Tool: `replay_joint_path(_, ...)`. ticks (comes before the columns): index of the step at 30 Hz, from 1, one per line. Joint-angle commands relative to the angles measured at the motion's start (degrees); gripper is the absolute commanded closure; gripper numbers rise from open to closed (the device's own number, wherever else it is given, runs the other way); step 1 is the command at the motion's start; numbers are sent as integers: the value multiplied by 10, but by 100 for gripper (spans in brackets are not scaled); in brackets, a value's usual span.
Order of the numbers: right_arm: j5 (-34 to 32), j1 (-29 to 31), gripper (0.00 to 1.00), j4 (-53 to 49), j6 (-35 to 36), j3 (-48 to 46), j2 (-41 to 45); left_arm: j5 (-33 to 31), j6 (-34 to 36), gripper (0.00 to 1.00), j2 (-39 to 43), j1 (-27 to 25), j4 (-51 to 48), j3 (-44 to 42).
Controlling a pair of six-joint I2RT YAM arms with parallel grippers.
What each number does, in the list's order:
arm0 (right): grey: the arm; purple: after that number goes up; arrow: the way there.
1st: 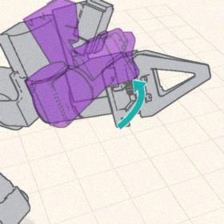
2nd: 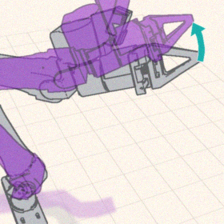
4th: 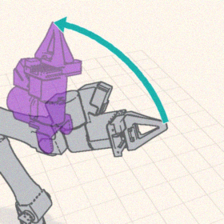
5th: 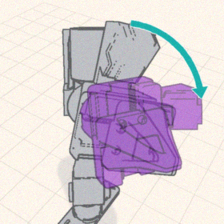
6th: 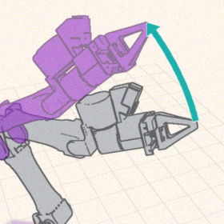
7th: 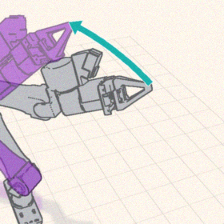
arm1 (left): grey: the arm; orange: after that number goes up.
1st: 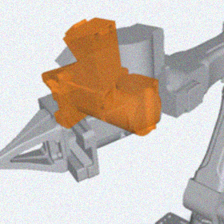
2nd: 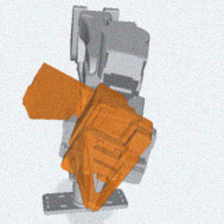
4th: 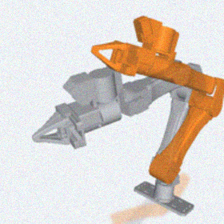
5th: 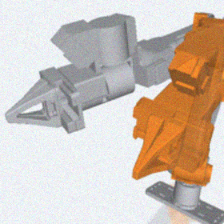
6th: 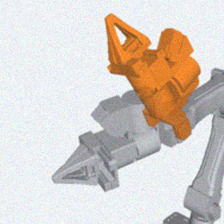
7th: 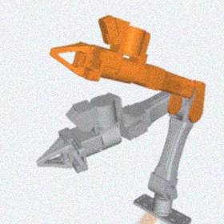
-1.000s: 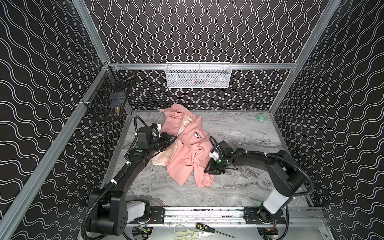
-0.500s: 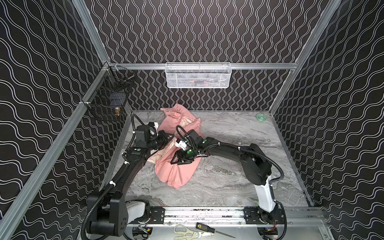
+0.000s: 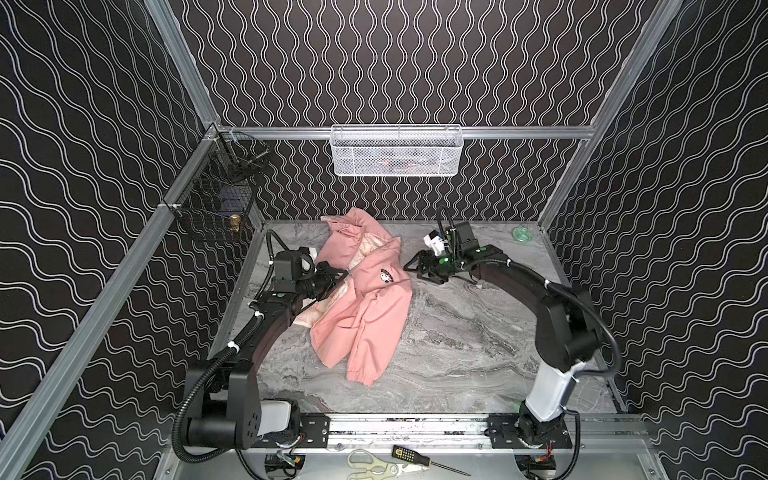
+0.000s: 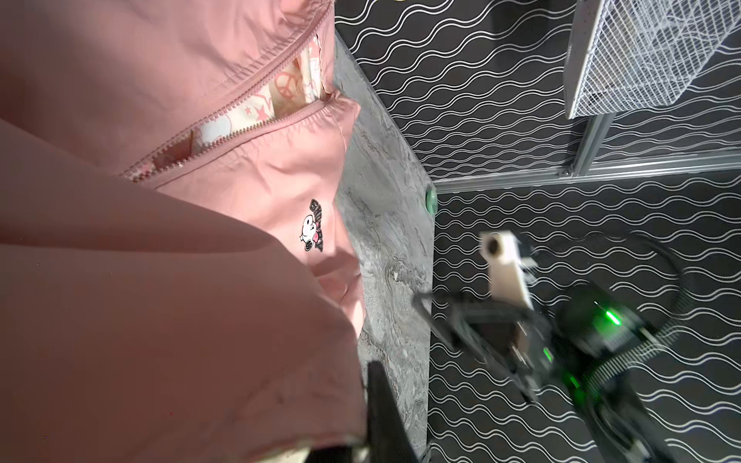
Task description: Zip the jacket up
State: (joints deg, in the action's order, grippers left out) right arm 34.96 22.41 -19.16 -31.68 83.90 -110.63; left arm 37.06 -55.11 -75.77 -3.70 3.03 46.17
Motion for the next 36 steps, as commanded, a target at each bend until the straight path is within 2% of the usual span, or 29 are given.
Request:
replay_joint_path(1, -16, -15, 30, 20, -31, 63, -77, 19, 15, 100, 6, 1, 11, 0)
replay_joint_path(6, 8, -20, 25, 49, -75, 173, -194, 31, 19, 100, 22, 1, -3, -15)
replay_joint_path(13, 20, -25, 23, 94, -133, 280, -307, 21, 14, 100, 53, 1, -21, -41)
replay_joint_path(22, 39, -19, 28, 143, -189, 381, -404, 16, 31, 100, 69, 1, -70, -40)
replay_joint_path(23, 41, -19, 30, 153, -198, 381, -408, 17, 35, 100, 69, 2, -75, -38)
replay_joint_path(25, 46, -19, 41, 173, -210, 373, -408, 18, 35, 100, 67, 2, -75, -38)
replay_joint_path(33, 23, -28, 100, 182, -200, 308, -342, 20, 37, 100, 61, 2, -68, -35)
replay_joint_path(36, 0, -40, 100, 181, -194, 253, -290, 21, 56, 100, 53, 2, -84, -21)
